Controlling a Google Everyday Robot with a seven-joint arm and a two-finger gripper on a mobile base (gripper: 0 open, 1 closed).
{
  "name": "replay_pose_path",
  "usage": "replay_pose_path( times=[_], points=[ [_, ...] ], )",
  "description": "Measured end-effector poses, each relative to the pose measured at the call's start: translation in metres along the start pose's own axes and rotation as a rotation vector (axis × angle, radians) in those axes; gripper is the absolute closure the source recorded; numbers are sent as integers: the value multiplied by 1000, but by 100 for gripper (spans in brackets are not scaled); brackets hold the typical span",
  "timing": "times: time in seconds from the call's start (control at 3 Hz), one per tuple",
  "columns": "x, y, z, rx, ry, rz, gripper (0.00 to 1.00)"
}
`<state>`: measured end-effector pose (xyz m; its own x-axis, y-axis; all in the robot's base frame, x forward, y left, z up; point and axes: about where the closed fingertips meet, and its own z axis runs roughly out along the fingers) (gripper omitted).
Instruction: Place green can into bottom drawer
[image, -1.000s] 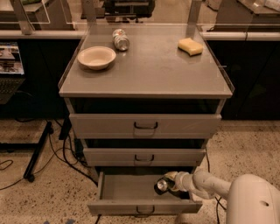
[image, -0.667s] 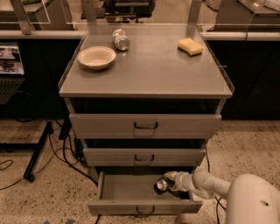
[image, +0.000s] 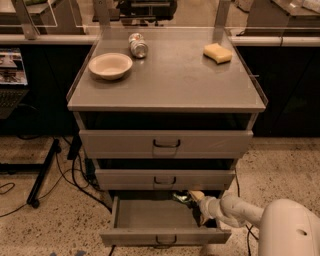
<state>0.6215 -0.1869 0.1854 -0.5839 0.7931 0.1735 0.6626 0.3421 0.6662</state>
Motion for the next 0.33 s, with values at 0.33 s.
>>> replay_pose_path(
  times=[0.33],
  points=[
    [0, 0, 0, 0, 0, 0, 0]
  ],
)
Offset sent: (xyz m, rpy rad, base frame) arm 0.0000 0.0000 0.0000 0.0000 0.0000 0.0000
